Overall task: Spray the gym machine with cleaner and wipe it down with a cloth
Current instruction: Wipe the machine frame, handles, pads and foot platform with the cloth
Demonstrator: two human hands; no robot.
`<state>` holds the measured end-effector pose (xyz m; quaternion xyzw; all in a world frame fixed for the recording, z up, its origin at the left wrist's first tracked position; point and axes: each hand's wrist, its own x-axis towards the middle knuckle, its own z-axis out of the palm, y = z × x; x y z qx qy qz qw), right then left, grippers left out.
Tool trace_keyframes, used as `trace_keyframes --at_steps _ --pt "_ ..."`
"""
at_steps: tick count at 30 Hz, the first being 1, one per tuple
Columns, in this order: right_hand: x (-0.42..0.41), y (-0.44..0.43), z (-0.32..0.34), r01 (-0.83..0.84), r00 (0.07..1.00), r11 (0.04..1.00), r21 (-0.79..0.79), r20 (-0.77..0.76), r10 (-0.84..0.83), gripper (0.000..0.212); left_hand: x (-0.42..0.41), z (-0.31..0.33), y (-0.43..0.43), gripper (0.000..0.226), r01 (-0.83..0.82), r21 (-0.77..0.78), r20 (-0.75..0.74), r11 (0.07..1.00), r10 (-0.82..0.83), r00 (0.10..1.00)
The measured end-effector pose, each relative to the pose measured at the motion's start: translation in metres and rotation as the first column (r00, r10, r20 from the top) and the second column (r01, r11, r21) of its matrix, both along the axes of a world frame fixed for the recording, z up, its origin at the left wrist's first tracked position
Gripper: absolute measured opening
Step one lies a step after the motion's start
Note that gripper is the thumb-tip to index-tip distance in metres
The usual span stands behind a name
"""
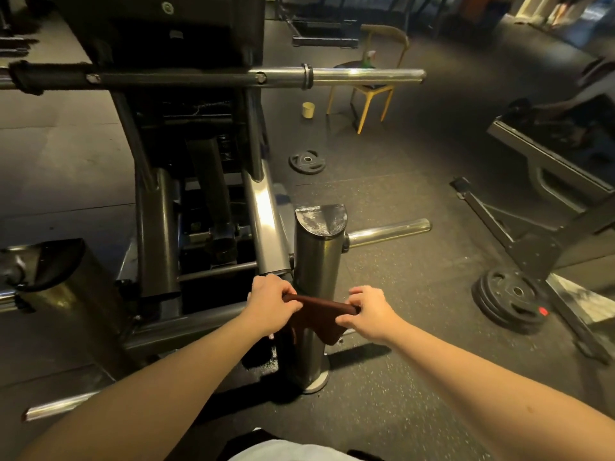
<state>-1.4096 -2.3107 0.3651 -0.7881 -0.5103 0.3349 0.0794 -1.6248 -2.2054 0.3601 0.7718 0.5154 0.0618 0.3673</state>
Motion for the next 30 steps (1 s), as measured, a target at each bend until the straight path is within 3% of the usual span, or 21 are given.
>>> trace_keyframes --at_steps 2,4,9,11,14,18,23,25,27,30 --pt "0.009 -0.005 0.007 -0.007 0.968 0.999 0.054 -0.252 0.02 0.016 0.009 0.005 -0.001 0.013 -0.037 -0.013 0.002 0.999 0.037 0.999" --pt "0.014 -0.008 0.015 0.1 0.863 0.992 0.071 -0.503 -0.051 0.013 0.018 0.009 -0.003 0.014 -0.078 -0.044 0.002 0.996 0.078 0.997" --pt "0.02 -0.011 0.014 0.307 0.619 0.951 0.043 -0.768 -0.165 0.036 0.04 0.017 -0.011 0.021 -0.146 -0.019 0.035 0.989 0.146 0.989" --pt "0.023 -0.013 0.011 0.373 0.571 0.928 0.016 -0.792 -0.216 0.03 0.049 0.018 -0.012 0.021 -0.157 -0.018 0.045 0.987 0.157 0.987" --pt "0.027 -0.012 0.012 0.514 0.564 0.857 0.031 -0.766 -0.311 0.019 0.06 0.018 -0.005 0.042 -0.209 -0.036 0.068 0.977 0.211 0.975" --pt "0.034 0.016 0.013 0.631 0.658 0.757 0.17 -0.635 -0.406 0.016 0.074 0.015 0.021 0.06 -0.245 -0.038 0.097 0.969 0.248 0.964" --pt "0.026 0.084 0.011 0.7 0.575 0.685 0.204 -0.729 -0.37 0.011 0.086 0.003 0.066 0.071 -0.261 0.069 0.17 0.963 0.246 0.954" --pt "0.021 0.115 -0.005 0.699 0.597 0.676 0.234 -0.712 -0.37 0.008 0.091 -0.009 0.089 0.075 -0.244 0.067 0.205 0.967 0.226 0.952" --pt "0.015 0.128 -0.018 0.708 0.621 0.644 0.29 -0.69 -0.372 0.015 0.096 -0.015 0.099 0.079 -0.23 0.055 0.266 0.972 0.207 0.941" --pt "0.006 0.139 -0.04 0.771 0.572 0.581 0.261 -0.686 -0.451 0.049 0.107 -0.035 0.113 0.078 -0.164 0.014 0.329 0.986 0.15 0.932"
